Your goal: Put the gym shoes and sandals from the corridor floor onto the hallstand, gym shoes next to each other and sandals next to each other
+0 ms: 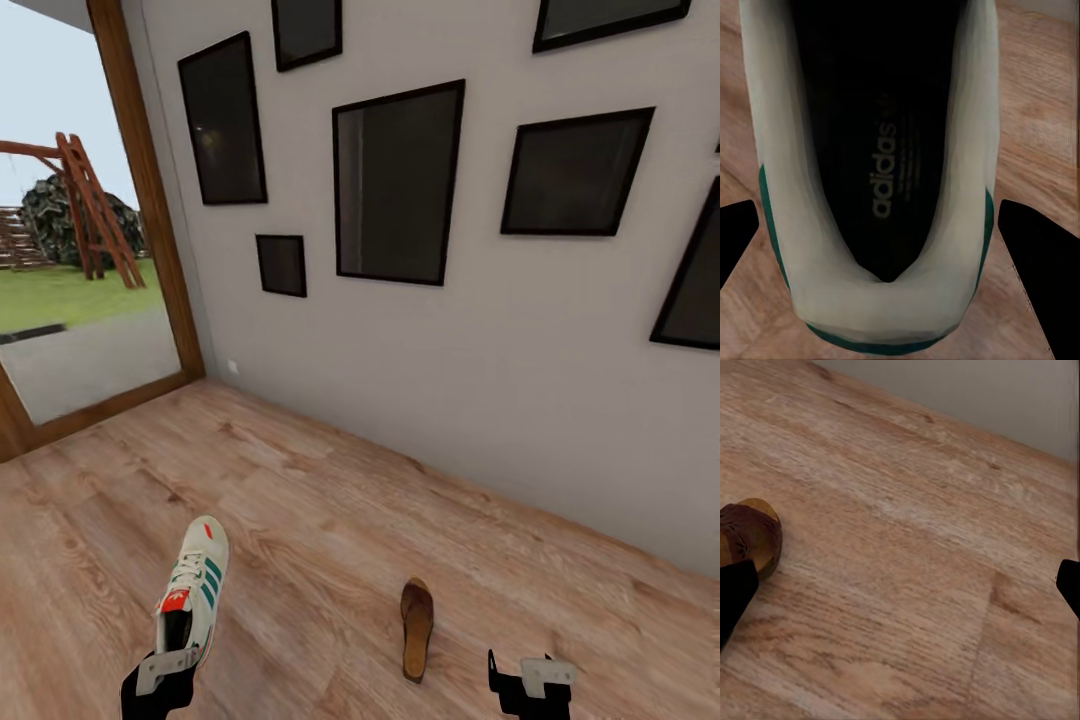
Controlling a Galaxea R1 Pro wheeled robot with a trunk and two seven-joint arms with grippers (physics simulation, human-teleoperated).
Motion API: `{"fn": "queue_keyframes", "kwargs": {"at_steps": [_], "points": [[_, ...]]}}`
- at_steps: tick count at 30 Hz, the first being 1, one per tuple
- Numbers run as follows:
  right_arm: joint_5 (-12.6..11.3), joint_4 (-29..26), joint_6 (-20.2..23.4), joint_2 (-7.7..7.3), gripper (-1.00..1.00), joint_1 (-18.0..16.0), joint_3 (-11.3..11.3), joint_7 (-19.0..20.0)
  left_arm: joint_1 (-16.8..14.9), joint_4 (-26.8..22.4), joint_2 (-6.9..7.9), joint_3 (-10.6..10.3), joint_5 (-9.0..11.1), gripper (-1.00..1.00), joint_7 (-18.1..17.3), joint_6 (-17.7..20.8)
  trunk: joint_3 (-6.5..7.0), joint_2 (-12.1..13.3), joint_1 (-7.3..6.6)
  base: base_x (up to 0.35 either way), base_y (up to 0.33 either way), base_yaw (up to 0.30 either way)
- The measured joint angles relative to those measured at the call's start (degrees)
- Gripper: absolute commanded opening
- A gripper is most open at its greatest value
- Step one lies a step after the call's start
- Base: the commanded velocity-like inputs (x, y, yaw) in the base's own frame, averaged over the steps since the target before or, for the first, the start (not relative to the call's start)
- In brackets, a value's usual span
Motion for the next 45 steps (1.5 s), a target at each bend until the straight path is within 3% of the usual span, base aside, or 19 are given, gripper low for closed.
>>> {"fn": "queue_keyframes", "kwargs": {"at_steps": [14,45], "points": [[0.0,0.0,0.0,0.01,1.00,0.0,0.0,0.0,0.0,0.0,0.00,0.0,0.1,-1.00,0.0,0.0,-0.81,0.0,0.00,0.049,0.125,-0.196],[0.2,0.1,-0.1,-0.08,1.00,0.0,0.1,0.2,0.0,-0.2,0.00,0.0,0.1,-1.00,0.0,0.0,-0.89,0.0,0.01,0.040,0.052,-0.005]]}}
